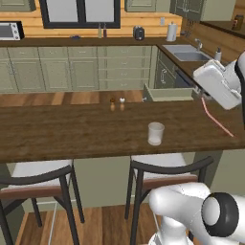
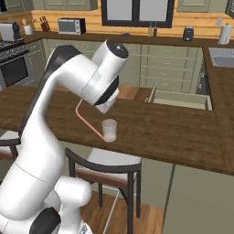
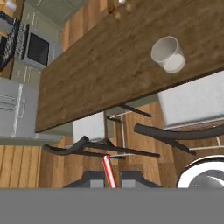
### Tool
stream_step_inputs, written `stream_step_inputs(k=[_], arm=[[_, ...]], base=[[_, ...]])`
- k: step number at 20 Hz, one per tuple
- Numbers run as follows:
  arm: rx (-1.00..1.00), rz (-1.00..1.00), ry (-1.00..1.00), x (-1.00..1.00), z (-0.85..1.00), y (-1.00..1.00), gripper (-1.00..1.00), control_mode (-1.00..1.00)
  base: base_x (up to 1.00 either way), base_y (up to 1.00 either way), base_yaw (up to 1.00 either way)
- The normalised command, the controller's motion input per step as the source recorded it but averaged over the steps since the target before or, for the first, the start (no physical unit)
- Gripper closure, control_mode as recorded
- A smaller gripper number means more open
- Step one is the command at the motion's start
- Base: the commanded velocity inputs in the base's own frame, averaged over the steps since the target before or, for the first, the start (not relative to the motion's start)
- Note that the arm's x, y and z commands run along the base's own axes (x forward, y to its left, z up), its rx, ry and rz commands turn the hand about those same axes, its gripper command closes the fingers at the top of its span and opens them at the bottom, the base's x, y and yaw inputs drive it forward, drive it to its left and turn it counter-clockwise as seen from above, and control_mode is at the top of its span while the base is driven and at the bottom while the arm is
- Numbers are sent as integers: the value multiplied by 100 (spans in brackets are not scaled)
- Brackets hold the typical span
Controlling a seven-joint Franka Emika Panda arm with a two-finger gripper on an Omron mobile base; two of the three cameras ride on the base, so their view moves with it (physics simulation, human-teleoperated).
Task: Take a straw from the drawer in front and place it inside the glass cup on the dining counter.
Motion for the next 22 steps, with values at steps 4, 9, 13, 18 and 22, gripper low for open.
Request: stream_step_inputs(k=[4,9,13,18,22], arm=[[44,0,15,80,-1,0,100,-100],[48,0,17,79,-21,0,100,-100],[42,0,18,71,-28,0,100,-100],[28,-4,24,70,-9,0,100,-100],[11,-13,28,75,0,0,100,-100]], base=[[0,0,0],[0,0,0],[0,0,0],[0,0,0],[0,0,0]])
